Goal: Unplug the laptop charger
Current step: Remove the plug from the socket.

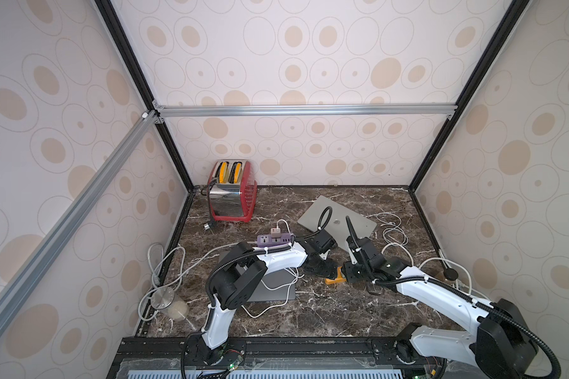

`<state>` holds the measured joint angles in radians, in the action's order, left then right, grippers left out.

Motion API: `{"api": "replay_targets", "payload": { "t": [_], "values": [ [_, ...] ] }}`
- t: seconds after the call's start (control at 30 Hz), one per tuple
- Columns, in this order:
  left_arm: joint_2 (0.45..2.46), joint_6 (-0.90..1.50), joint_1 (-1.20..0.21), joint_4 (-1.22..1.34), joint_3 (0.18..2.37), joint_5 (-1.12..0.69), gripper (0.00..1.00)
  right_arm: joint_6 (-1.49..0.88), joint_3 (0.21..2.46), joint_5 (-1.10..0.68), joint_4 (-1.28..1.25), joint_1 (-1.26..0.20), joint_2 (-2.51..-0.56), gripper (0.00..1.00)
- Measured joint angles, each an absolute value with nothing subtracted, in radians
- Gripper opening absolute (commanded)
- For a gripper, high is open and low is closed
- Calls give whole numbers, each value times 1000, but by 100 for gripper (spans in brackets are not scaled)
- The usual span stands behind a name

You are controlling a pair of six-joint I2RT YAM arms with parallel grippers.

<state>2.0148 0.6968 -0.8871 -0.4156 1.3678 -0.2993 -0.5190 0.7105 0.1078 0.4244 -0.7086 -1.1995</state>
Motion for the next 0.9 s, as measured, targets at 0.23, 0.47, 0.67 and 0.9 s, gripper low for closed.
{"api": "replay_targets", "payload": {
  "t": [0.23, 0.47, 0.67, 0.9],
  "values": [
    [2043, 721, -873, -380, 1393, -340, 78, -504, 711, 126, 451, -717, -1165, 10],
    [2056, 730, -869, -358, 1400, -357, 78, -496, 713, 134, 426, -717, -1161, 9],
    [2056, 730, -869, -351, 1399, -358, 80, -489, 731, 155, 447, -718, -1161, 9],
    [2051, 709, -870, -347, 1399, -354, 81, -467, 851, 295, 579, -718, -1168, 9]
  ]
}}
